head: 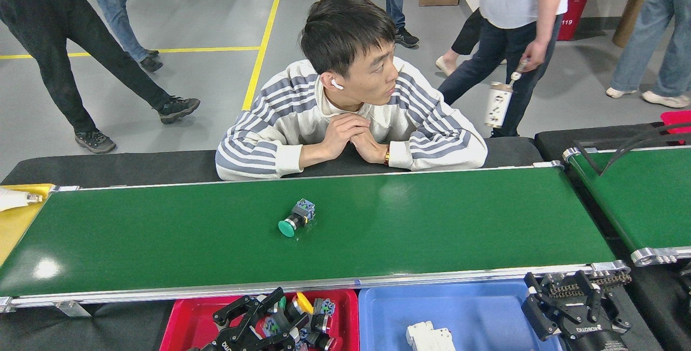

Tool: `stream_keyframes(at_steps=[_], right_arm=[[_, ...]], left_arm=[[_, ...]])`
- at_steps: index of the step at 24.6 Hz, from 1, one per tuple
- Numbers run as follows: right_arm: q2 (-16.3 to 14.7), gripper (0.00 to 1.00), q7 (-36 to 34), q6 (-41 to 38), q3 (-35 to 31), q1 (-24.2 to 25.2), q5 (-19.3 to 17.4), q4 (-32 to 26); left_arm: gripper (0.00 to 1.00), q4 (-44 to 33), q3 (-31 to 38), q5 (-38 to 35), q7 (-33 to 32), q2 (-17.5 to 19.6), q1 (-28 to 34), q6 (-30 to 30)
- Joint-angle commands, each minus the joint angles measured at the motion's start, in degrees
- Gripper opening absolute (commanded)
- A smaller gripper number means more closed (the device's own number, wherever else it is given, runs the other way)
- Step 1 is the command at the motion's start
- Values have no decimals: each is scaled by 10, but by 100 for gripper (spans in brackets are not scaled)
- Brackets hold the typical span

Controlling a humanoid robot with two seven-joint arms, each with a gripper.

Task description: Pick switch part from conveyor to tray

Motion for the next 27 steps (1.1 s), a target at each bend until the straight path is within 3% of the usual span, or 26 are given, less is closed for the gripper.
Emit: stream_keyframes(at_steps=[1,2,6,8,16,21,23,27], right_arm=[[-10,100,0,7,-4,-7,1,-8],[-11,100,0,9,-4,-7,4,-9],[-11,100,0,11,-4,-7,17,-15],[-11,100,0,11,-3,-6,21,-17],[-13,100,-1,10,-3,-6,21,-17],[-13,100,-1,8,-2,-7,21,-17],[-13,100,0,8,-2,-7,21,-17],[-13,100,1,8,-2,-9,21,-17]], left_arm=[[100,-6,22,4,5,-1,0,-5],[100,-7,46,4,5,-8,0,-1],[100,-6,88,1,5,-10,-15,233],[100,-3,91,0,5,1,-25,294],[100,30,95,-1,5,24,-50,271],[100,96,72,-41,8,46,-128,258],[100,137,43,-44,9,67,-166,224],[100,206,32,-43,9,71,-218,188]])
